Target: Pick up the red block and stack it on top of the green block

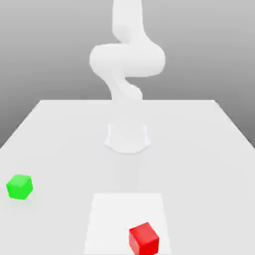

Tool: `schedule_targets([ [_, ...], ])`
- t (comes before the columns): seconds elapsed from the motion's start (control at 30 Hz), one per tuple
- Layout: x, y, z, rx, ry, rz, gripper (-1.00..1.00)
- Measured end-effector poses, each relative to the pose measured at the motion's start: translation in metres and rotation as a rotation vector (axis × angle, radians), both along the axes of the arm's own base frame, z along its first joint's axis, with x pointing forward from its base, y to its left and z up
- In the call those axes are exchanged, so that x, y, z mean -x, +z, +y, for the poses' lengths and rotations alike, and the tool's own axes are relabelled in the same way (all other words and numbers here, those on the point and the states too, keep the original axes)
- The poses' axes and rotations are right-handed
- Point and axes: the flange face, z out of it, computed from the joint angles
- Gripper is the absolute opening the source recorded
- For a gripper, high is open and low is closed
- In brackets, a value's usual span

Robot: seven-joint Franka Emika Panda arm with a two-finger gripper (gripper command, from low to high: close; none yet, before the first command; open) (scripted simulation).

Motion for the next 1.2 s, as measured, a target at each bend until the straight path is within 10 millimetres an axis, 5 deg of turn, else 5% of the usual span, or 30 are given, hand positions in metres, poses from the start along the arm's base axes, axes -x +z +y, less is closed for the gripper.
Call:
schedule_targets([
  [0.2,-0.068,-0.099,0.008,0.029,0.102,0.172,0.0],
  [0.43,-0.114,-0.226,0.021,0.072,0.214,0.364,0.0],
  [0.63,-0.124,-0.34,0.033,0.119,0.312,0.527,0.0],
  [0.87,-0.109,-0.465,0.036,0.177,0.407,0.699,0.0],
  [1.0,-0.107,-0.52,0.036,0.181,0.414,0.711,0.0],
  [1.03,-0.106,-0.528,0.036,0.181,0.414,0.711,-1.0],
  [1.2,-0.106,-0.528,0.036,0.181,0.414,0.712,-1.0],
])
